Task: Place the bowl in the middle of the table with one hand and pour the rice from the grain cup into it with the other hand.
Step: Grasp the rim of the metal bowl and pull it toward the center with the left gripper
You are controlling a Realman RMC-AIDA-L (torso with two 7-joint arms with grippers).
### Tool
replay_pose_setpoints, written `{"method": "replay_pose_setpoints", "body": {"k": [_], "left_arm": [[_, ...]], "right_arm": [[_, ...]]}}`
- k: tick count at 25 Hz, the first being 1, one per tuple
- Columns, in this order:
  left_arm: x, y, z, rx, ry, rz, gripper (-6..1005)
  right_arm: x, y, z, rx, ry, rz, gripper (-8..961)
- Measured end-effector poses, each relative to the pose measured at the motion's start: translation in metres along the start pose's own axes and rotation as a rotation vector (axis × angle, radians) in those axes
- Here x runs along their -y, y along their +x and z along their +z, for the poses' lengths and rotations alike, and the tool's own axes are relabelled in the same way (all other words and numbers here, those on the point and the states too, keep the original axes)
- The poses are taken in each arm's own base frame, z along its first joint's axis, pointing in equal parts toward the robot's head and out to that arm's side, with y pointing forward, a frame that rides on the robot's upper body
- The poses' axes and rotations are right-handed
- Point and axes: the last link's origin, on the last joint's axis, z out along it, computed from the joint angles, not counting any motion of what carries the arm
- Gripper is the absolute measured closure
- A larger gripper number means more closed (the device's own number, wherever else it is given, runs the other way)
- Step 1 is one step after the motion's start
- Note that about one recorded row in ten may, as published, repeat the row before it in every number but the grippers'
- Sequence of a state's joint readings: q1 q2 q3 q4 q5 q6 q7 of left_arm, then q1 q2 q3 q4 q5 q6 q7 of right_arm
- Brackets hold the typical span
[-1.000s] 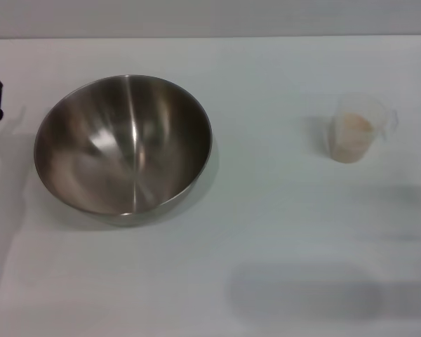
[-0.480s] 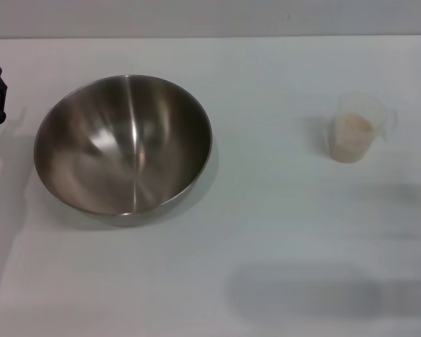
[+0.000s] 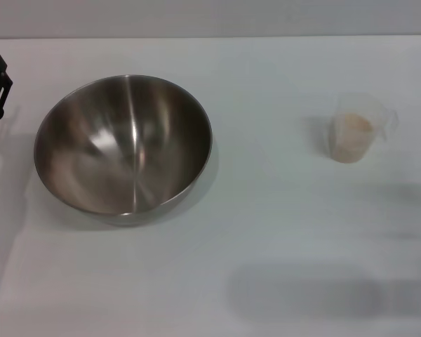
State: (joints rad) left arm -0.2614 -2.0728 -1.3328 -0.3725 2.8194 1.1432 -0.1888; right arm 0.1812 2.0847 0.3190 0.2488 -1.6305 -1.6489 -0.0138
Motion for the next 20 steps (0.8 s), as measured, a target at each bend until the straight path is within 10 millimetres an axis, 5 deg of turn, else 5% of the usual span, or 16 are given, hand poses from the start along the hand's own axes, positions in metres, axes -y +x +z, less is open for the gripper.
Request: {"method": "replay_pose_setpoints", "body": {"k": [10, 20], "left_arm": [[0.0021, 0.001, -0.0015, -0.009, 0.01, -0.003, 292], [-0.0038, 0.0005, 0.0028, -0.001, -0.028, 0.02, 296]], "right_arm": [[-0.0007, -0.0002, 0.0009, 0.002, -0.002, 0.002, 240], [-0.0024, -0.0004, 0.0024, 0.005, -0.006, 0.005, 240]]}}
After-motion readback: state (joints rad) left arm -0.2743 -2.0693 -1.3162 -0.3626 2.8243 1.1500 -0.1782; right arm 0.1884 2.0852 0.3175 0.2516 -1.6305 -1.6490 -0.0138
